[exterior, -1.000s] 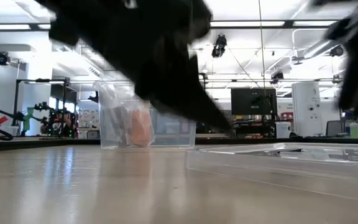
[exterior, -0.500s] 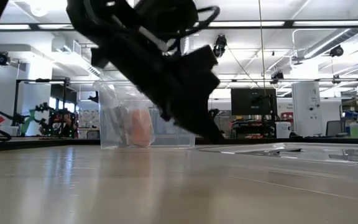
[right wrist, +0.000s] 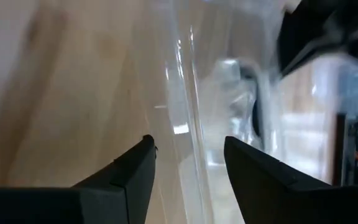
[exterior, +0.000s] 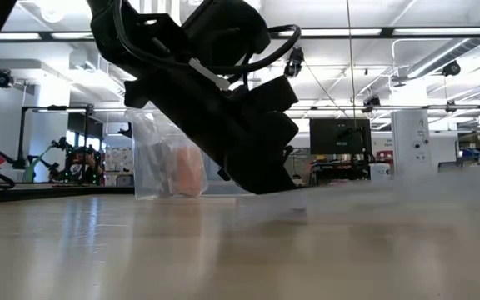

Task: Roll bandage
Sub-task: Close the transparent bin

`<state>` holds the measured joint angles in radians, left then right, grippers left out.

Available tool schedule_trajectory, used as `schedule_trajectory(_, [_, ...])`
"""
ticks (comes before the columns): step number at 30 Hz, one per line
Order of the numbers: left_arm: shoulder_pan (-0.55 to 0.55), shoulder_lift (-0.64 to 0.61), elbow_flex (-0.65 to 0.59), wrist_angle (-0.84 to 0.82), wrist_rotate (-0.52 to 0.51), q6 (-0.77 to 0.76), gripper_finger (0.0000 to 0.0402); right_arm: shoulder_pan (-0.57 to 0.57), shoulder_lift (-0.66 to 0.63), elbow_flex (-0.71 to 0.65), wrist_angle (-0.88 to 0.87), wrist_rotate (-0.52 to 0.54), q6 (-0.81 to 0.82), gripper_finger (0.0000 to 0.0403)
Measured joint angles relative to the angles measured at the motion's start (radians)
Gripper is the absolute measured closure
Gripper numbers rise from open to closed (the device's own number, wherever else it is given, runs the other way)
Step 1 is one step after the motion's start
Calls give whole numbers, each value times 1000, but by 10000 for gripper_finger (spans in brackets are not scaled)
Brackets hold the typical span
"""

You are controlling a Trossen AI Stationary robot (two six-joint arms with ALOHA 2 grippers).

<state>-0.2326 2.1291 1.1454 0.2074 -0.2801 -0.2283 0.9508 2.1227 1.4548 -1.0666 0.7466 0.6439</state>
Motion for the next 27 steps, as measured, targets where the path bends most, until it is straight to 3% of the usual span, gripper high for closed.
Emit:
schedule_trajectory(7, [-7, -1, -1, 6, 7, 1, 400, -4, -2, 97, -10, 110, -68, 219])
schedule_trajectory(13, [-22, -3, -2, 21, 6, 0, 400, -30, -3, 107, -16, 132, -80, 227])
schedule_trajectory(20, [-37, -4, 0, 43, 19, 31, 399, -44, -7, 168, -46, 229, -221, 243])
schedule_trajectory(24, [-42, -9, 0, 39, 36, 51, 398, -45, -6, 200, -82, 212, -261, 252])
schedule_trajectory(27, [-47, -17, -1, 27, 41, 58, 397, -38, -6, 227, -126, 117, -232, 257])
